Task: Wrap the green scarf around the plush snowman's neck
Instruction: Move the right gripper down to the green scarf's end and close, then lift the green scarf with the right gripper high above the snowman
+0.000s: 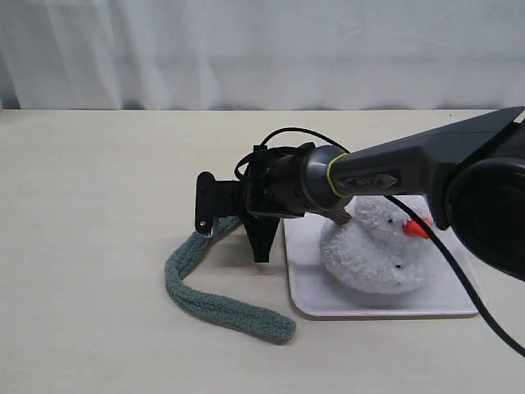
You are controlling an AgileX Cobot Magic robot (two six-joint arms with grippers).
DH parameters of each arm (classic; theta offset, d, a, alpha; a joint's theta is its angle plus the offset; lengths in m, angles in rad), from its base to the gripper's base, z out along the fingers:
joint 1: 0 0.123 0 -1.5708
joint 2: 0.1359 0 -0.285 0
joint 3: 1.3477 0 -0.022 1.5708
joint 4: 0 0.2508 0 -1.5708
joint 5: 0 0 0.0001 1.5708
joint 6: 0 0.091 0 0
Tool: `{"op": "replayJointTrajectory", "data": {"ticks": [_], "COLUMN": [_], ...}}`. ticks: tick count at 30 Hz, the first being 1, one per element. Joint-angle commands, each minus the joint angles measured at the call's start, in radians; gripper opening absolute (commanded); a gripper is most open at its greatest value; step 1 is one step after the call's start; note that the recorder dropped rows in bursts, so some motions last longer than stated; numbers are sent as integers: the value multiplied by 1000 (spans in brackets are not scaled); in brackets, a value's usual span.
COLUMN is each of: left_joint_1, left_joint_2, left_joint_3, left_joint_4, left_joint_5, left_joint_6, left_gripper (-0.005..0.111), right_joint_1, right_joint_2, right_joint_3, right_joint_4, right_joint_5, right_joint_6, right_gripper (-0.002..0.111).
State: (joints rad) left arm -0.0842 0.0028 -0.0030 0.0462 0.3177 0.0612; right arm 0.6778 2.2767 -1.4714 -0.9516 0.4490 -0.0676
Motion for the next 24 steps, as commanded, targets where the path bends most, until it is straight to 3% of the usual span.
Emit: {"op": "replayJointTrajectory", "data": {"ticks": [1, 12, 24], "left_joint_1": [-6, -6, -6], "left_joint_2": [-3, -3, -3], "left_joint_3": [3, 3, 3], "left_joint_4": [-4, -4, -4], "left_joint_5": [-9, -9, -9], "left_joint_6": [-6, -6, -6], "left_gripper": [0, 0, 0], "right_joint_1": [14, 61, 69], "right_joint_2": [5, -138, -451], "right_joint_3": [10, 10, 10], "right_joint_4": [31, 31, 40], "right_joint_5": [69, 118, 212], "right_joint_6": [-8, 43, 83], "right_gripper": [4, 4, 4]}}
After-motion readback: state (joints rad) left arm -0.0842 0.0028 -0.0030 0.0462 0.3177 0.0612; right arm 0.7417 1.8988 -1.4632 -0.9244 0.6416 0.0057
